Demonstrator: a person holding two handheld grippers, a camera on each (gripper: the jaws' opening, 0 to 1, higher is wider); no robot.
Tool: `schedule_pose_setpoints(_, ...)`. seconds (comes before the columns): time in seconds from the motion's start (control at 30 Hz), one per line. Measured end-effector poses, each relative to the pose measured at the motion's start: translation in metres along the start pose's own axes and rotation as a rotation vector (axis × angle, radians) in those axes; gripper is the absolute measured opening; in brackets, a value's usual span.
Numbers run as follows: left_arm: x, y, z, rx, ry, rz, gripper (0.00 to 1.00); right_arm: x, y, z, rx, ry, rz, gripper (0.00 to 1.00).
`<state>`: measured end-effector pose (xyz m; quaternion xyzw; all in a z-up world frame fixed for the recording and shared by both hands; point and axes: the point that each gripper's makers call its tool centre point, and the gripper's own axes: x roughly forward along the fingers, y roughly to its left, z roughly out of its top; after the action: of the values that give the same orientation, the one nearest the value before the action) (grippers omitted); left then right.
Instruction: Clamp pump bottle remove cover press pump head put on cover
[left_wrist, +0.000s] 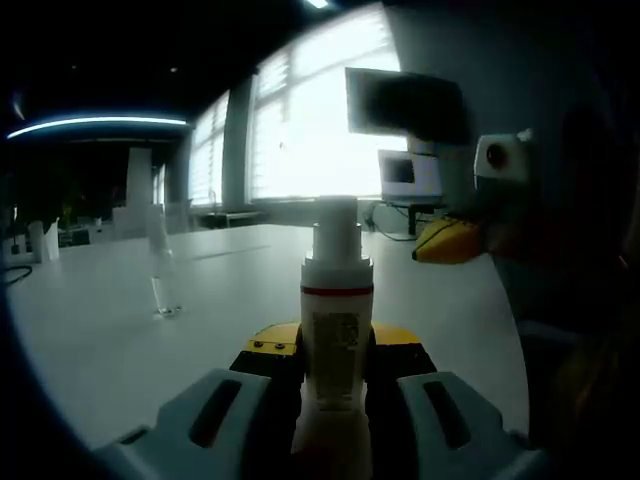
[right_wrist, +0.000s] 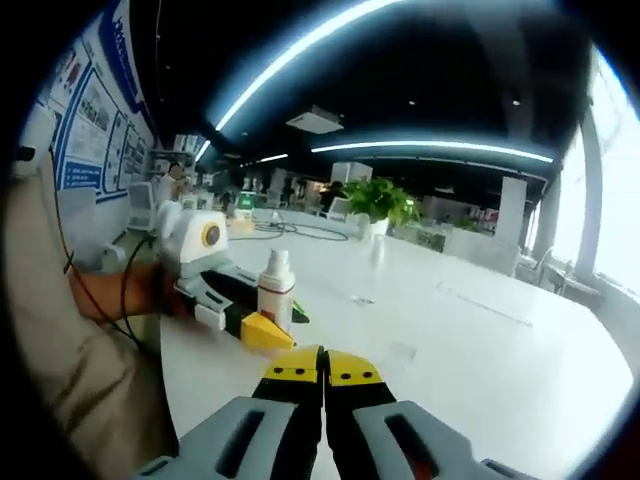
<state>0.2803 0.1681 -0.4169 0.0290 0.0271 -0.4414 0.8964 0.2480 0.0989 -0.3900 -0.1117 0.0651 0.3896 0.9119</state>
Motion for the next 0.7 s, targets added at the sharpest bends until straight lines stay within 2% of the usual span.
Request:
schedule_pose_setpoints(0.27, 0.0, 0.0, 0.0, 0.0, 0.0, 0.0, 0.14, 0.007, 0.0, -0.015, -0.002, -0.025, -0.007, 0.0)
schedule_pose_setpoints(0.7, 0.0, 0.002, 0.0, 0.0, 0.001, 0.002, 0.14, 0.007, 0.003, -0.026, 0.017, -0.064, -0.007, 0.0)
